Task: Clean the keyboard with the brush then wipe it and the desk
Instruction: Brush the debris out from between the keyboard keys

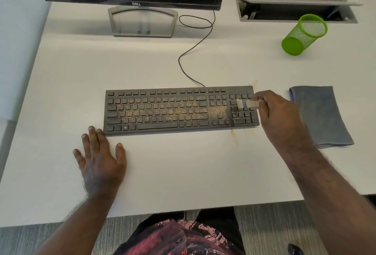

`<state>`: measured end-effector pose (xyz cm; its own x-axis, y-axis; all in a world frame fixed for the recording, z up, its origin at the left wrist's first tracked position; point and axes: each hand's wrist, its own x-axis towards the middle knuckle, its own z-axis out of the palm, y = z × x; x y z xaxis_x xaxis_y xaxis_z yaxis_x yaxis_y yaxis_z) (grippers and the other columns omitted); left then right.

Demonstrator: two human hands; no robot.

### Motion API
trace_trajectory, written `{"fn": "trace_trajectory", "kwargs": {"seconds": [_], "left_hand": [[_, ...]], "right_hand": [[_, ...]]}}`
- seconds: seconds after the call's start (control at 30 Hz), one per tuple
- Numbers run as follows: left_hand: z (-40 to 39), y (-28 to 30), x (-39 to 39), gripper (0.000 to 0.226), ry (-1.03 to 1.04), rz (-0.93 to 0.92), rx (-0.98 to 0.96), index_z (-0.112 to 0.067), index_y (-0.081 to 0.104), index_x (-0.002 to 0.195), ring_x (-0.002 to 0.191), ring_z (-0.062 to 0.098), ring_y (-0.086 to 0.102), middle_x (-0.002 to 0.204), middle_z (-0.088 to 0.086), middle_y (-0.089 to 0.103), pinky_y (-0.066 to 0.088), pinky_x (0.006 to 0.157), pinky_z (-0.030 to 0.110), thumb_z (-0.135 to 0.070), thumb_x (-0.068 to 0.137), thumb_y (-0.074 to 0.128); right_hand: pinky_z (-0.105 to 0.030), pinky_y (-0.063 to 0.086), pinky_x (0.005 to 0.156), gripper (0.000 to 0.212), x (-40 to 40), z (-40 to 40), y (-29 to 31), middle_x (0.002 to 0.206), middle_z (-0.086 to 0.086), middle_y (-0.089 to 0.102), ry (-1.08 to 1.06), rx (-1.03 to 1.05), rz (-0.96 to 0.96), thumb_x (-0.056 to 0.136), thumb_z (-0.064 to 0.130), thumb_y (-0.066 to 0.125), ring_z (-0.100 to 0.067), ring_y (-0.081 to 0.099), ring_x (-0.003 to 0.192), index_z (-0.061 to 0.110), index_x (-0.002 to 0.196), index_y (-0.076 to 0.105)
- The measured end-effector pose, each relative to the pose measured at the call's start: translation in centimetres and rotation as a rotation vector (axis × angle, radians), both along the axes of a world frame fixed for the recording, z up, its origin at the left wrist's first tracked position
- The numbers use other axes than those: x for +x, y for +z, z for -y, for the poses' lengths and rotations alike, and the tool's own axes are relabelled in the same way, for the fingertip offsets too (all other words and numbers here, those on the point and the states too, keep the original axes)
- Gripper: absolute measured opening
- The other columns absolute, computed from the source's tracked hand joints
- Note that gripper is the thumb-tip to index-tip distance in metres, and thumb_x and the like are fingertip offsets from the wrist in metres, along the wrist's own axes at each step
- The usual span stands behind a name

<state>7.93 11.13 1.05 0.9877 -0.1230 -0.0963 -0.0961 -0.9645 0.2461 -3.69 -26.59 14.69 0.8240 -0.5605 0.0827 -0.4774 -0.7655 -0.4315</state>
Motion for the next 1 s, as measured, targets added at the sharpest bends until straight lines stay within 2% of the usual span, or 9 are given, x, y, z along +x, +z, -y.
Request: {"fn": "trace_trajectory", "kwargs": {"seconds": [0.17,0.3,0.43,0.53,0.63,0.73,0.8,1.0], "left_hand": [[0.2,-0.1,0.0,0.079,0.003,-0.001,0.005,-0.006,0.018,0.161,0.158,0.026,0.003,0.172,0.007,0.008,0.001,0.126,0.055,-0.050,0.097,0.025],[0.0,-0.2,0.1,0.079,0.007,-0.004,0.013,-0.005,0.018,0.161,0.158,0.026,0.003,0.172,0.007,0.008,0.001,0.126,0.054,-0.050,0.096,0.024],[0.1,-0.2,0.0,0.079,0.010,-0.006,0.012,-0.005,0.018,0.161,0.158,0.026,0.003,0.172,0.007,0.008,0.001,0.126,0.054,-0.050,0.096,0.025],[0.1,-0.2,0.1,0.079,0.009,-0.007,0.012,-0.006,0.017,0.162,0.158,0.026,0.003,0.172,0.006,0.007,0.000,0.126,0.053,-0.050,0.096,0.024],[-0.1,-0.2,0.1,0.079,0.004,-0.006,0.016,-0.006,0.016,0.162,0.158,0.025,0.002,0.172,0.006,0.006,0.000,0.126,0.054,-0.051,0.096,0.023],[-0.1,-0.3,0.1,0.079,-0.003,-0.006,0.019,-0.006,0.015,0.162,0.158,0.025,0.001,0.172,0.006,0.006,0.000,0.126,0.054,-0.051,0.097,0.023],[0.0,-0.3,0.1,0.079,-0.004,-0.004,0.018,-0.006,0.016,0.162,0.158,0.025,0.002,0.172,0.007,0.006,0.000,0.126,0.054,-0.051,0.097,0.023],[0.1,-0.2,0.1,0.079,0.002,-0.001,0.016,-0.005,0.018,0.161,0.158,0.027,0.004,0.171,0.008,0.009,0.002,0.126,0.055,-0.050,0.096,0.025]], "right_hand": [[-0.030,0.044,0.066,0.024,0.3,-0.4,-0.8,0.102,-0.008,0.072,0.028,-0.013,-0.120,0.099,0.009,0.046,-0.027,0.064,0.084,0.014,0.112,0.066],[-0.029,0.046,0.070,0.024,0.0,0.6,-0.7,0.103,-0.005,0.072,0.077,0.040,-0.116,0.096,0.001,0.052,-0.019,0.061,0.081,0.015,0.105,0.070],[-0.039,0.056,0.074,0.030,-0.4,2.1,-0.7,0.103,0.006,0.072,0.072,0.005,-0.082,0.095,0.004,0.052,-0.017,0.065,0.089,0.029,0.101,0.067],[-0.045,0.057,0.071,0.037,-0.2,2.4,-0.6,0.101,0.008,0.071,0.134,-0.017,-0.158,0.092,0.001,0.054,-0.021,0.066,0.089,0.035,0.101,0.062],[-0.039,0.054,0.069,0.038,0.6,1.7,0.1,0.101,0.003,0.072,0.228,-0.008,-0.215,0.090,-0.003,0.055,-0.023,0.065,0.085,0.030,0.099,0.069],[-0.034,0.051,0.068,0.041,1.4,1.0,0.2,0.102,0.003,0.072,0.284,-0.014,-0.242,0.088,-0.008,0.056,-0.017,0.059,0.082,0.027,0.102,0.071],[-0.037,0.053,0.070,0.046,1.7,1.3,0.3,0.101,0.004,0.071,0.295,-0.021,-0.251,0.084,-0.011,0.056,-0.019,0.062,0.085,0.030,0.101,0.070],[-0.040,0.055,0.072,0.036,2.0,2.1,0.8,0.103,0.002,0.072,0.218,0.005,-0.248,0.090,-0.004,0.057,-0.025,0.065,0.089,0.028,0.099,0.071]]}}
